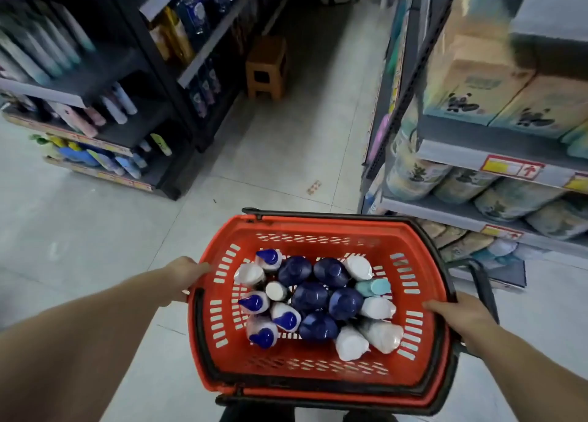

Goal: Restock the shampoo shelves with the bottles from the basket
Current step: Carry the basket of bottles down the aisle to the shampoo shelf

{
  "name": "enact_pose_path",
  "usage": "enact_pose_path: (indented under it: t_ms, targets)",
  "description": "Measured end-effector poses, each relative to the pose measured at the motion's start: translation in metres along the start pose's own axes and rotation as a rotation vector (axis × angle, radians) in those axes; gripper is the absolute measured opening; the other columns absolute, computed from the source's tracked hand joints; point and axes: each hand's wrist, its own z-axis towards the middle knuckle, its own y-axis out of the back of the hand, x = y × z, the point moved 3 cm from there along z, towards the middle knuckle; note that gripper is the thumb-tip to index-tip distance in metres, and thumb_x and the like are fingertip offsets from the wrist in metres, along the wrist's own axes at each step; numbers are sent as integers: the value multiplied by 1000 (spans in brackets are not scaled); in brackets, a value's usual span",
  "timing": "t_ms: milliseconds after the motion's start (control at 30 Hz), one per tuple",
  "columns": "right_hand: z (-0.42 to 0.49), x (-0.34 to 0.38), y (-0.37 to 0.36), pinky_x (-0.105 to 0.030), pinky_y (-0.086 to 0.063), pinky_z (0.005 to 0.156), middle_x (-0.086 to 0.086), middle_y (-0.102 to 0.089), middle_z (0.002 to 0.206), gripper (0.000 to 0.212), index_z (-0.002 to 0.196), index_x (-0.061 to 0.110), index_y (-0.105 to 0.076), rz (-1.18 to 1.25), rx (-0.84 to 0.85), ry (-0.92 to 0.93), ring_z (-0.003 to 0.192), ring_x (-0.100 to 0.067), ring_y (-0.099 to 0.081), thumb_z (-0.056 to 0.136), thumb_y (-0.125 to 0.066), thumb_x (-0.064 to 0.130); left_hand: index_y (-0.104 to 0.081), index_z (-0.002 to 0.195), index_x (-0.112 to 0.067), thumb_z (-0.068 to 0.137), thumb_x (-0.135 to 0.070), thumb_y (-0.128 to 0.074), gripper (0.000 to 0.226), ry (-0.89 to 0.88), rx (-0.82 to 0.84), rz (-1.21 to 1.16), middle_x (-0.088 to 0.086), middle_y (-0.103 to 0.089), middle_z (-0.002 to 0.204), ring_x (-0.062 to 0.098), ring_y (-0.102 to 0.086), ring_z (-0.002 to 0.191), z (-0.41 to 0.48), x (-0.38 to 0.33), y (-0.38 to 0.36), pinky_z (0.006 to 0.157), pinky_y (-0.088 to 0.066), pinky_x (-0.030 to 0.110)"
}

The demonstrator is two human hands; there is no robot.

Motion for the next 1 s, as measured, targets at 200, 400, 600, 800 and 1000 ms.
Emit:
enact_pose_path:
  t_ms: [200,400,600,800,1000]
  targets:
    - [-9,65,-70,-49,-58,77,-22,-71,100,40,116,4,-63,45,-46,-73,82,-36,-70,79,-78,11,-60,105,-3,91,-32,-59,32,-22,51,78,13,-71,97,28,-69,89,68,-54,85,85,-56,46]
    - [-2,129,-130,-38,-56,68,-24,-69,105,42,121,2,-60,93,-18,-112,82,-35,-69,83,-75,11,-59,108,-4,92,-34,-60,34,-26,43,154,13,-71,96,29,-69,87,125,-108,158,80,-57,45]
    - [38,195,-179,-49,-59,80,-22,-71,102,40,115,4,-64,99,-4,-136,85,-36,-70,79,-78,13,-61,108,-4,89,-38,-63,39,1,40,178,13,-71,98,29,-69,89,181,-158,210,87,-56,46]
    - [65,290,-207,-46,-58,80,-21,-71,97,29,107,12,-65,107,1,-114,84,-36,-70,80,-76,11,-62,107,-4,86,-37,-67,40,32,61,160,13,-72,98,30,-69,91,224,-216,263,91,-54,48]
    - [81,341,-241,-55,-58,83,-20,-72,96,41,114,7,-66,163,-76,-176,83,-37,-71,75,-80,14,-63,111,-3,85,-39,-69,45,-4,142,228,15,-74,96,30,-72,87,291,-298,315,87,-56,48]
